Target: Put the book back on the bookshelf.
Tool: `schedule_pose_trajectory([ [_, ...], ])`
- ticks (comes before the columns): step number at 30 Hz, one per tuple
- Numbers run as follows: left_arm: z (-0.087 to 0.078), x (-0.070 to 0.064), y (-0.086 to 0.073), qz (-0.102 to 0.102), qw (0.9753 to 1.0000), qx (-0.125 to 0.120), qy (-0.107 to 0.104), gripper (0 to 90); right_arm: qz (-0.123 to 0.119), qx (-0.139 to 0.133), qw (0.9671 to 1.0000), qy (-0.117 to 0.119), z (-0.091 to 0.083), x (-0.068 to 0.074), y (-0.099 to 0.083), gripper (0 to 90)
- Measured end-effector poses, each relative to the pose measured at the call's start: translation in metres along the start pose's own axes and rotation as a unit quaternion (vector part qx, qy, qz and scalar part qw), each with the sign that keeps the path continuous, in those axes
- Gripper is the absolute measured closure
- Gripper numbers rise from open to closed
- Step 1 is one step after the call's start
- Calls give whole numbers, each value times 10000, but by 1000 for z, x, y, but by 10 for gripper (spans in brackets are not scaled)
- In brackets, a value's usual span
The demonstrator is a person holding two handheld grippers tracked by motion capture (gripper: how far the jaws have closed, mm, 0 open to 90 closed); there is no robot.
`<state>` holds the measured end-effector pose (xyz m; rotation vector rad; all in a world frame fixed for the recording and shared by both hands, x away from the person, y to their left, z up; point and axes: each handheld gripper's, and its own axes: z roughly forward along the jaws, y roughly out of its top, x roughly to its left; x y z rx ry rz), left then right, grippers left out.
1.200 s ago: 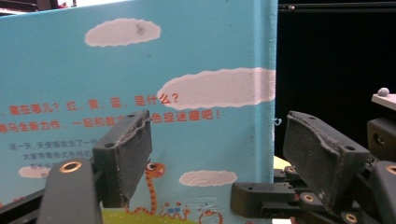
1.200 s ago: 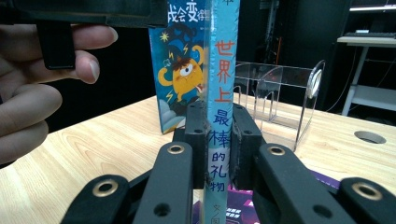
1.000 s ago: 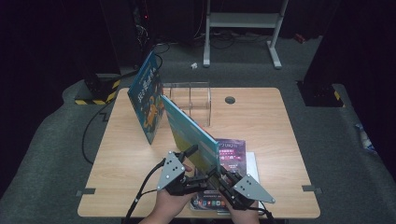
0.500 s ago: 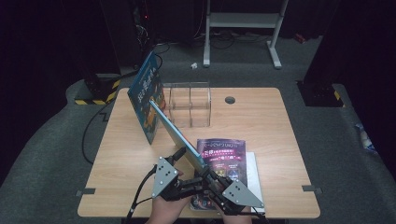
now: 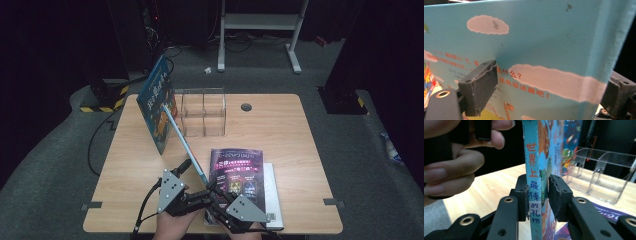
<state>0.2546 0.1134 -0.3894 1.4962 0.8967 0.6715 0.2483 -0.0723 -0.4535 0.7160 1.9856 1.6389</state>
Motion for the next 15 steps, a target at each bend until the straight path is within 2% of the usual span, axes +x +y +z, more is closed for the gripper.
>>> schedule_pose_trajectory([
  [9,0,4,-4,160,9998,96,20,149,26,255,9993,255,10,6,-5,643],
  [13,-1,5,-4,201,9997,117,15,146,139,322,9988,352,11,5,-5,621],
  [15,-2,6,-4,228,9997,123,17,145,184,342,9984,419,10,4,-6,581],
])
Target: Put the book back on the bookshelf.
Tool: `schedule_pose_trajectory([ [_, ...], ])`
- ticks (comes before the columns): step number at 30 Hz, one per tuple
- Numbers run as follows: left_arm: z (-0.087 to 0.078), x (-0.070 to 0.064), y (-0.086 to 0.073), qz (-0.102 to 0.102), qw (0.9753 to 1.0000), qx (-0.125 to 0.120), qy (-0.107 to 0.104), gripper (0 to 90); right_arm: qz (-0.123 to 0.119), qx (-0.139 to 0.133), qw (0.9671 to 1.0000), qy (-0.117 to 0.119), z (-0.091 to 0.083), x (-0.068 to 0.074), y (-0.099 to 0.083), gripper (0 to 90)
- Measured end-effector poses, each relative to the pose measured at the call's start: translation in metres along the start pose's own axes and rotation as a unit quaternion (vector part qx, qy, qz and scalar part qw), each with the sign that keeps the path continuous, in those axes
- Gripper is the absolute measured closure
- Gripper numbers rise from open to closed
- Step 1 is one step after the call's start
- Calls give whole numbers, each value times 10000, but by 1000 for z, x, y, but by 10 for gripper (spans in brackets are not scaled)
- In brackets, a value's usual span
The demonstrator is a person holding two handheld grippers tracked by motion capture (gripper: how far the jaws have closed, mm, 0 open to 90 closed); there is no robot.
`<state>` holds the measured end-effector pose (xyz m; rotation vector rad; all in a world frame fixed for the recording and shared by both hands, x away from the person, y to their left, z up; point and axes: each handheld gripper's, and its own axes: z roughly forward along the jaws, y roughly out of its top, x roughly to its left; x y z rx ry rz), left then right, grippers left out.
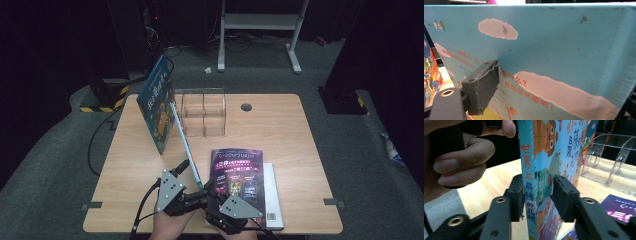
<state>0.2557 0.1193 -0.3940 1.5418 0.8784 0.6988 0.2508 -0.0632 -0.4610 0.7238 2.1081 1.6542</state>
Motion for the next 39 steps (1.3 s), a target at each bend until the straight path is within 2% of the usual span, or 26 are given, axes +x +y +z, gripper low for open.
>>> schedule_pose_trajectory([
  [3,0,0,0,30,10000,-2,4,144,-16,160,9999,16,-5,-1,1,506],
  [7,-1,1,-1,46,10000,-10,8,144,-73,328,9994,123,-18,-1,1,468],
  [10,-1,1,-1,57,10000,-8,9,144,-61,247,9996,111,-33,-6,0,461],
  [13,-1,1,-1,79,10000,-2,10,144,-86,175,9998,-91,-47,-11,1,455],
  [15,0,1,-1,93,10000,9,13,145,45,79,9998,-168,-53,-16,1,455],
  [20,-1,2,0,135,9999,49,21,148,187,41,9980,-609,-57,-36,2,456],
  [22,-2,2,-1,197,9997,75,117,162,188,61,9967,-793,-55,-47,1,459],
  [23,-2,3,-1,207,9997,79,100,194,176,102,9959,-881,-54,-53,0,458],
  [25,-3,5,-1,201,9997,99,88,185,88,274,9942,-1035,-52,-66,-4,458],
  [26,-4,5,-1,213,9997,106,106,185,145,300,9930,-1130,-52,-72,-6,458],
  [28,-6,6,-2,226,9996,106,116,187,458,158,9918,-1184,-56,-80,-11,459],
  [29,-7,7,-2,260,9995,130,112,187,502,120,9907,-1262,-58,-83,-13,461],
  [32,-9,9,-2,303,9994,158,111,188,488,146,9883,-1440,-63,-89,-17,461],
  [34,-11,10,-2,357,9991,181,123,195,606,113,9867,-1506,-68,-94,-19,462],
  [36,-13,12,-2,403,9989,199,111,208,600,100,9854,-1590,-70,-97,-21,462],
  [39,-14,13,-3,495,9984,245,72,231,675,108,9844,-1621,-71,-100,-23,464],
])
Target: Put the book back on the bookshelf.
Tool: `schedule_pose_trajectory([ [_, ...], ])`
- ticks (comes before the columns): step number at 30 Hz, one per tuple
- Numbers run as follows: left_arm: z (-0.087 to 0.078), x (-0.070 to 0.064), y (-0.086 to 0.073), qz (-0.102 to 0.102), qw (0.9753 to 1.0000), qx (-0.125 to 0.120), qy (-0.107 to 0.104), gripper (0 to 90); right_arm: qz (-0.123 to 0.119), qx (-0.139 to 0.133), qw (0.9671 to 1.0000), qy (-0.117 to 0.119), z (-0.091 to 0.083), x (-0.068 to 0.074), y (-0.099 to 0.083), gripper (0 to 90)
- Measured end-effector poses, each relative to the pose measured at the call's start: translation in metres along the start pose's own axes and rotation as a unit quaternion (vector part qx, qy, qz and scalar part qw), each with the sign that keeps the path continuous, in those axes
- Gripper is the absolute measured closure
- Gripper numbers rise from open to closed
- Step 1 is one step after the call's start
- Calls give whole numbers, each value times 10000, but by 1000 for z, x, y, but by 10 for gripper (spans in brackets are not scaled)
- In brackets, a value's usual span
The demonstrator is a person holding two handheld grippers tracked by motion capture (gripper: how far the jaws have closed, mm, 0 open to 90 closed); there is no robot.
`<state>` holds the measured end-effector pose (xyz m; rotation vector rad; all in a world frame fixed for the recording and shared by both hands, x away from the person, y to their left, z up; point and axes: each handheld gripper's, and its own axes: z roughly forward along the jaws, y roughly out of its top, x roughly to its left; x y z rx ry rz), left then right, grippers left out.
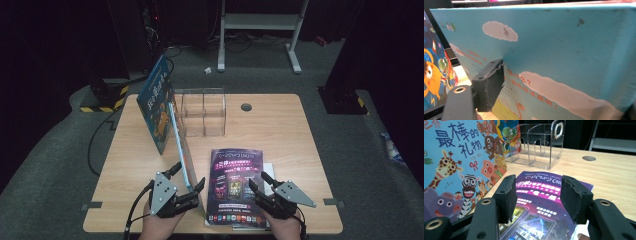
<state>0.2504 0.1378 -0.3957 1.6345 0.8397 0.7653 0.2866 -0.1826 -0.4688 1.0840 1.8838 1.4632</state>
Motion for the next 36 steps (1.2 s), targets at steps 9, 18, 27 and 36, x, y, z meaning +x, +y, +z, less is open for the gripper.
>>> schedule_pose_trajectory([
  [9,-3,2,0,82,10000,-10,-5,271,36,15,10000,-37,1,-2,-2,468],
  [18,-9,7,-2,203,9998,-46,-31,406,50,9,10000,-55,1,-3,-3,473],
  [27,-16,15,-6,140,9998,-132,-3,471,28,48,10000,-26,3,-1,-4,474],
  [36,-25,24,-10,94,9997,-172,135,526,21,59,10000,-7,4,1,-4,475],
])
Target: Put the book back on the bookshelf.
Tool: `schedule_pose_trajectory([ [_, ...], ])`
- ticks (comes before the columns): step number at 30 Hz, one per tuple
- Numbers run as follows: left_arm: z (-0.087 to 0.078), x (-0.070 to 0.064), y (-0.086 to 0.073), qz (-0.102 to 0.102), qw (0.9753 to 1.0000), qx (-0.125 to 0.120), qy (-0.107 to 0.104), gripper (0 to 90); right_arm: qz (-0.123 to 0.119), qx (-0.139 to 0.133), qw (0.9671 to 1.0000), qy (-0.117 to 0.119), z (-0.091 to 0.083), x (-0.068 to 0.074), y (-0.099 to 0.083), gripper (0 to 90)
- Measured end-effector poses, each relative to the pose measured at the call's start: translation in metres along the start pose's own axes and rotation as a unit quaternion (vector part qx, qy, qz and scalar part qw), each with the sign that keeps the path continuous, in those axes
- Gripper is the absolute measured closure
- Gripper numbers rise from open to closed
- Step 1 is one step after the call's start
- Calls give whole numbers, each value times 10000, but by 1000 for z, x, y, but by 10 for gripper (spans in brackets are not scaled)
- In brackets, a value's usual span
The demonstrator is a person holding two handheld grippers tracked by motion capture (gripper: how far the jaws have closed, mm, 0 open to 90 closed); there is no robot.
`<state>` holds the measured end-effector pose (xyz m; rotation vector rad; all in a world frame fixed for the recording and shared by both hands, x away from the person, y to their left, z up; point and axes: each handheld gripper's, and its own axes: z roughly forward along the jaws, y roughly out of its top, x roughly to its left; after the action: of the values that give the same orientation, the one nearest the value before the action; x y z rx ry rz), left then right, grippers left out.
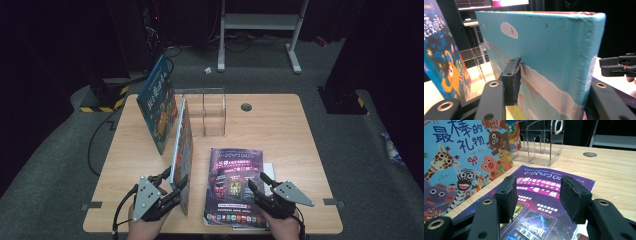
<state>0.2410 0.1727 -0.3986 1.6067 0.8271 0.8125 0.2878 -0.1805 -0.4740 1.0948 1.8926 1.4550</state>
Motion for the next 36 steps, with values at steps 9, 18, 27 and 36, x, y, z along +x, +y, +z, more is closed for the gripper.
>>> schedule_pose_trajectory([
  [9,-7,9,-1,32,9999,21,120,587,23,7,10000,-10,0,-1,0,475],
  [18,-11,18,-4,17,9995,2,308,668,53,-8,10000,-29,-1,-3,1,475],
  [27,-16,31,-5,70,9987,60,507,697,104,10,9999,-14,0,-4,0,475],
  [36,-20,48,-5,-23,9981,148,593,741,107,20,9999,-14,0,-4,0,475],
])
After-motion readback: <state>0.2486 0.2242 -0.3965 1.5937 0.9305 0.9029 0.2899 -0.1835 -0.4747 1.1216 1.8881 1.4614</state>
